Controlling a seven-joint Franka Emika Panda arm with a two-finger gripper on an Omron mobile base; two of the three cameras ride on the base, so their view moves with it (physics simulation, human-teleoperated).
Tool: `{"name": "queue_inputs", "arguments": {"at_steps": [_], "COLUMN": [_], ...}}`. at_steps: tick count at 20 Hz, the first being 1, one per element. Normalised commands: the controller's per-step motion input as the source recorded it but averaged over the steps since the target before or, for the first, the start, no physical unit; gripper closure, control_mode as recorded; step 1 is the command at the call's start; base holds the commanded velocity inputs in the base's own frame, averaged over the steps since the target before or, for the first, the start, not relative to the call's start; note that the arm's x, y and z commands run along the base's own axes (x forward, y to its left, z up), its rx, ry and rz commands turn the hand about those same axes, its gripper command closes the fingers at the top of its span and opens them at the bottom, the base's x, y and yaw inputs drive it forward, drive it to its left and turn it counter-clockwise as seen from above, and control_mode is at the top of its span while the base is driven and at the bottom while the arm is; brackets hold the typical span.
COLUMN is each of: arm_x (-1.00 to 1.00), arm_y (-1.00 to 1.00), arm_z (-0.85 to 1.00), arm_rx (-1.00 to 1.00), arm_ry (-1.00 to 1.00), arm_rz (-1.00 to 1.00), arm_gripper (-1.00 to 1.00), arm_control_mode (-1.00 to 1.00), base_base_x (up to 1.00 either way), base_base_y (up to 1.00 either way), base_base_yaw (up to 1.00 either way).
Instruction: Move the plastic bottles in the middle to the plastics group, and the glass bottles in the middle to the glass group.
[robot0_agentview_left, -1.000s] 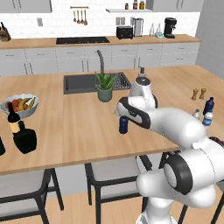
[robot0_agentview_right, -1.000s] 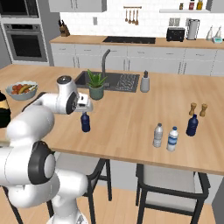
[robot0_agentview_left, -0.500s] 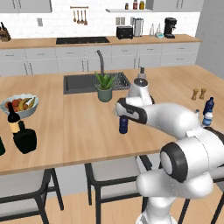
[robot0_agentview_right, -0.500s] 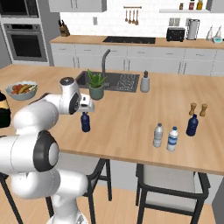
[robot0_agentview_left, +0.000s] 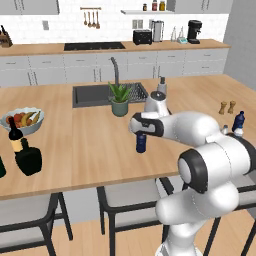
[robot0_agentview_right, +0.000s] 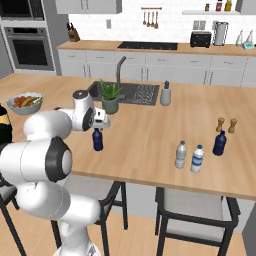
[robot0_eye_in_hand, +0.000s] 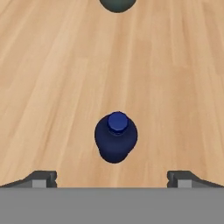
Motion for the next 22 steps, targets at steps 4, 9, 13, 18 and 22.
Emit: {"name": "queue_inputs", "arguments": {"at_steps": [4,9,13,18,22], "arm_x": [0.02,-0.01,0.00,0.00,0.13], "arm_y": [0.01,0.00,0.00,0.01,0.00], "arm_z": [-0.17,-0.08,-0.25,-0.22,-0.05], "arm_rx": [0.00,0.00,0.00,0.00,0.00], "arm_ry": [0.00,-0.01,-0.02,-0.02,0.00], "arm_rz": [0.00,0.00,0.00,0.00,0.00], "arm_gripper": [-1.00,-1.00,-1.00,-1.00,-1.00], "arm_control_mode": [-1.00,-1.00,-1.00,-1.00,-1.00], "base_base_x": [0.00,0.00,0.00,0.00,0.00], "base_base_y": [0.00,0.00,0.00,0.00,0.00], "base_base_yaw": [0.00,0.00,0.00,0.00,0.00]}}
